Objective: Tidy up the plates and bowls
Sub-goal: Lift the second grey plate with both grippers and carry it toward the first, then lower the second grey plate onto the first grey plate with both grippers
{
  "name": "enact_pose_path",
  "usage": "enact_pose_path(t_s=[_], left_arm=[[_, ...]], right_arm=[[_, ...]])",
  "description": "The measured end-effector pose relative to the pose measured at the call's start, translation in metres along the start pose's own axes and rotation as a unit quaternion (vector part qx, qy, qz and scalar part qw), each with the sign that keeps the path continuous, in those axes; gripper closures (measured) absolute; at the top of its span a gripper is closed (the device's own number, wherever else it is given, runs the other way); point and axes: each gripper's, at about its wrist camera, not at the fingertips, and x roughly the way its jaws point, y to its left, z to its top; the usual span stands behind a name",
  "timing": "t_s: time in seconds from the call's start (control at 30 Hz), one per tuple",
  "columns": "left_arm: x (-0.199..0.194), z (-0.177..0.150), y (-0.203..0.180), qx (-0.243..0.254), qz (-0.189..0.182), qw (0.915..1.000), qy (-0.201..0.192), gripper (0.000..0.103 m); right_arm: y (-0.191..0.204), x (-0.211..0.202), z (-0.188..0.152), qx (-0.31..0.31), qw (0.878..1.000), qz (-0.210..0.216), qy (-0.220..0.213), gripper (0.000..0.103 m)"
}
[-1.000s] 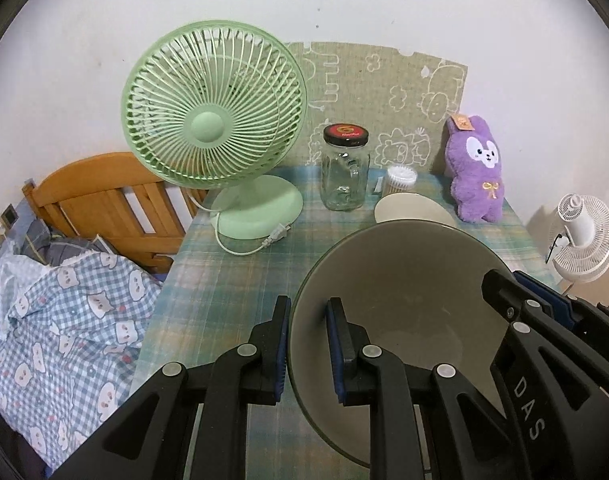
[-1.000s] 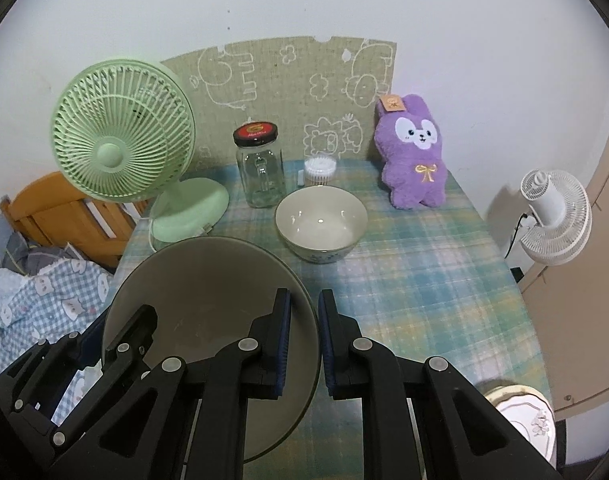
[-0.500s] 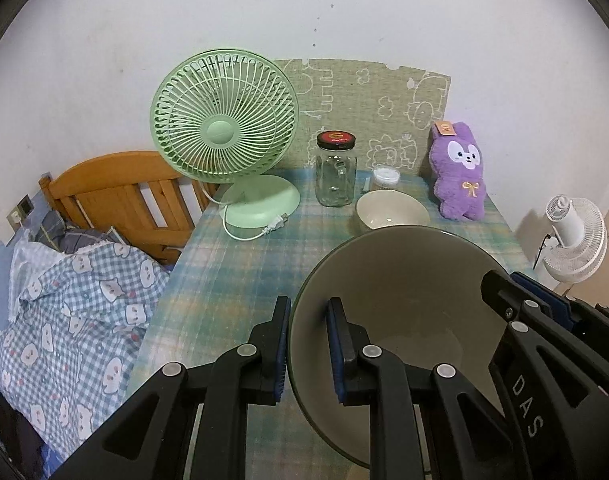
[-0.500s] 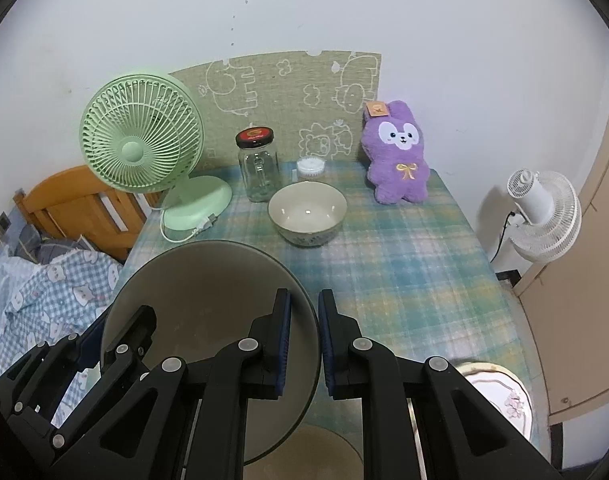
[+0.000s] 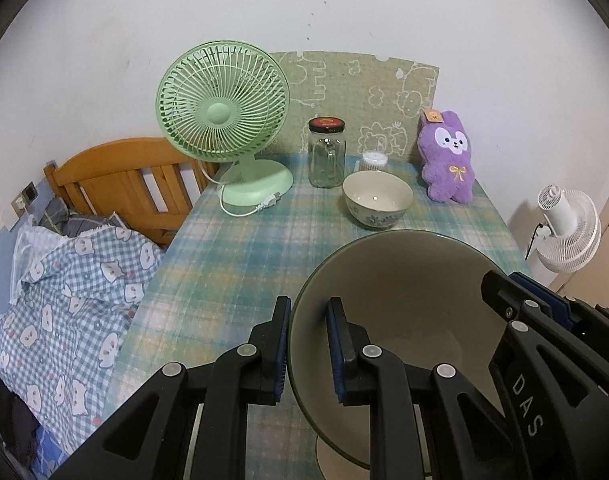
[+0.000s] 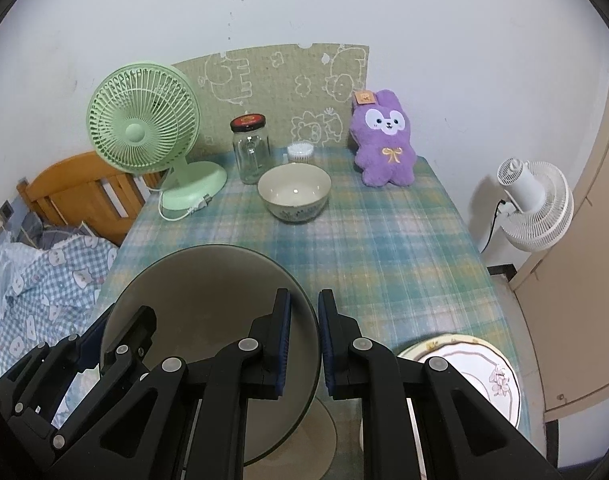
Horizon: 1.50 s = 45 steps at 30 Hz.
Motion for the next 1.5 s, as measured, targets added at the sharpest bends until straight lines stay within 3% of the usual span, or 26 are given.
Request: enact_pose_path(t_s=[0.87, 1.5], left_arm=[[0.031, -0.059, -0.004, -0.006, 0.003, 0.9982, 0.059, 0.088], [0.05, -0.076, -0.006, -0.001, -0.001, 0.9955, 0.095, 0.088]], right_arm=[[-0.009, 0.041, -0.059, -0.008, 0.998, -0.001, 0.059, 0.086], [-0.014, 0.064, -0.076, -0.002, 0.995, -0.007, 0.097, 0.086]])
